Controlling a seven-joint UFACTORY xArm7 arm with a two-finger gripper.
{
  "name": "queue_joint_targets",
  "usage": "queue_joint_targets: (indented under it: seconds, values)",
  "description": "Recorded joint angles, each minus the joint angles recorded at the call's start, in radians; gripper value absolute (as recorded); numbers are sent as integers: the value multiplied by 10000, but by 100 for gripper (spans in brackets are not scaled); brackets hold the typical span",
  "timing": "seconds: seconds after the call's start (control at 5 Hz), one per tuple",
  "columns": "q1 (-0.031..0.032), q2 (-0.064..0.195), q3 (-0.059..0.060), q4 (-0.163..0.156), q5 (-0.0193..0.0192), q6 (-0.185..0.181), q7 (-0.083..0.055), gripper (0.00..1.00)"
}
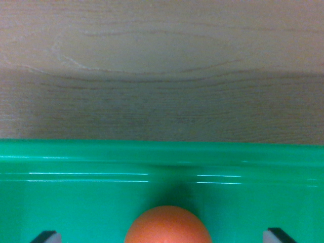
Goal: Pick fruit
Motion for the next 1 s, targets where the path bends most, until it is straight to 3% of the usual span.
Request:
queue_joint_targets:
  seconds: [0.2, 0.4, 0.6, 0.8, 1.0]
  values:
    - [0, 0, 0, 0, 0, 0, 0, 0]
    - [-17, 155, 18, -321, 6, -445, -72, 0]
    - [-17, 155, 18, -321, 6, -445, -72, 0]
    - [-33, 303, 35, -626, 11, -869, -140, 0]
    - [-33, 303, 35, -626, 11, -869, -140, 0]
